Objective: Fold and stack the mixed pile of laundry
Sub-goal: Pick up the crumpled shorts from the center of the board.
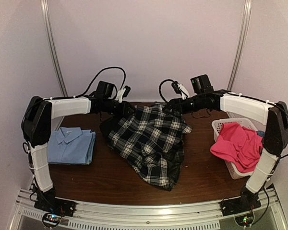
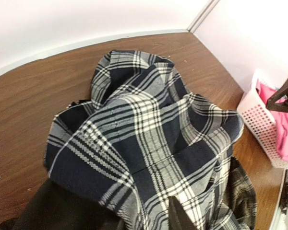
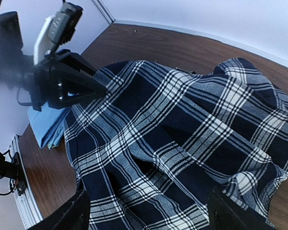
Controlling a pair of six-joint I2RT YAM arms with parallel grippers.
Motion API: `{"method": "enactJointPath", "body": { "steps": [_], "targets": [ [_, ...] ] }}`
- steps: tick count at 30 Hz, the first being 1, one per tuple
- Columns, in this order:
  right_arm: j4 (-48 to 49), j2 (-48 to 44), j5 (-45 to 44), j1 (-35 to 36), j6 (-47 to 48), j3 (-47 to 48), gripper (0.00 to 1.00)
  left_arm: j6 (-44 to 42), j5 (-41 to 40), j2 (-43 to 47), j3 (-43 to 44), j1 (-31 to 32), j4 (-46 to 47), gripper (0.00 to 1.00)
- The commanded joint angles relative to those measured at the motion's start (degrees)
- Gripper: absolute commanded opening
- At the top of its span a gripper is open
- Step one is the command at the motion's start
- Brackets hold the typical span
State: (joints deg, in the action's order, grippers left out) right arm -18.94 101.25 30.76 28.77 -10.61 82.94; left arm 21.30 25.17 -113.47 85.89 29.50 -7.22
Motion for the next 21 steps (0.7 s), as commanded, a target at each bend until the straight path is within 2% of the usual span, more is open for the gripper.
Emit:
{"method": "enactJointPath", "body": {
  "steps": [1,4,5,6,10,12,15,17,21],
  "targets": [
    [5.4,-9.0,3.8,-2.7,-0.3,-6.3,0.84,-1.5,10.6,1.1,3.0,1.4,3.7,0.11],
    [10.3,-13.0,5.3,-2.8,0.8,-12.8,0.82,-1.6,12.4,3.7,4.3,4.4,3.5,0.01],
    [12.4,-14.5,5.8,-2.6,0.8,-15.9,0.82,-0.8,13.4,4.3,5.2,5.1,3.3,0.01],
    [14.1,-15.5,5.6,-2.5,0.7,-17.5,0.82,-0.2,14.1,4.9,5.5,5.6,2.8,0.05],
    [14.7,-17.2,5.5,-2.4,1.6,-20.0,0.82,-1.1,10.8,8.9,1.3,4.5,-3.6,0.54],
    [14.6,-17.5,6.1,-2.3,2.0,-20.3,0.82,-2.5,11.5,11.2,-3.5,2.6,-4.4,0.64],
    [14.6,-17.6,7.0,-2.1,2.6,-20.4,0.82,-5.7,12.1,13.5,-9.4,0.6,-5.6,0.66],
    [14.8,-17.4,7.4,-1.9,2.8,-20.3,0.82,-9.8,11.6,13.8,-10.0,0.8,-8.7,0.65],
    [15.1,-17.1,8.1,-1.6,2.8,-20.1,0.82,-15.0,8.4,14.1,-12.7,0.8,-9.3,0.64]
  ]
}}
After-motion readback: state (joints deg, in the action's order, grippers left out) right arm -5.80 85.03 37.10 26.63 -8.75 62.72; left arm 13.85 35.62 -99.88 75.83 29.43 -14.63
